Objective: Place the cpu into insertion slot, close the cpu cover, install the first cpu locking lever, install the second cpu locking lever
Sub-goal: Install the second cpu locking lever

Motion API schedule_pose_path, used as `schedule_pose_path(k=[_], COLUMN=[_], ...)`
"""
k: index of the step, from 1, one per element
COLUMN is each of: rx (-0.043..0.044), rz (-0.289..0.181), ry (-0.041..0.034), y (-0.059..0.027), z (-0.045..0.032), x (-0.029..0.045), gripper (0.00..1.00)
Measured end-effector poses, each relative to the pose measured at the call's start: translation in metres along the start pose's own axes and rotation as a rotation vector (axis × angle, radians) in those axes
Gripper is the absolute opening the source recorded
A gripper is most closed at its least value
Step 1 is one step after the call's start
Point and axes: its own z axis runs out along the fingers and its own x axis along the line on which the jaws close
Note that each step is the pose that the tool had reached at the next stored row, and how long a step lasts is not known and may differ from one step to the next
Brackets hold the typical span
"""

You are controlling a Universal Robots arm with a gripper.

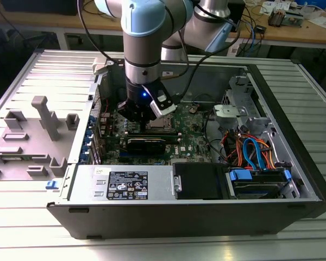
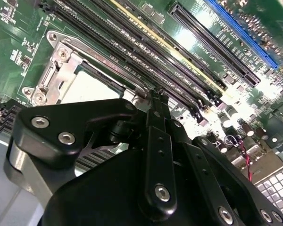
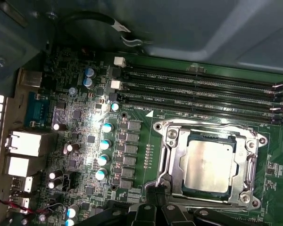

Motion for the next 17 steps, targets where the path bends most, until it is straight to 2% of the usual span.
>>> schedule_pose_path(k=[7, 14, 17], rx=[-0.0115, -0.0291, -0.0248], rz=[-0.009, -0.025, -0.03], ry=[-0.0013, -0.0035, -0.0026], y=[0.0004, 0.0011, 0.0014], z=[0.0014, 0.004, 0.0052], x=[0.0001, -0.0001, -0.0001], gripper=[0.11, 0.11, 0.11])
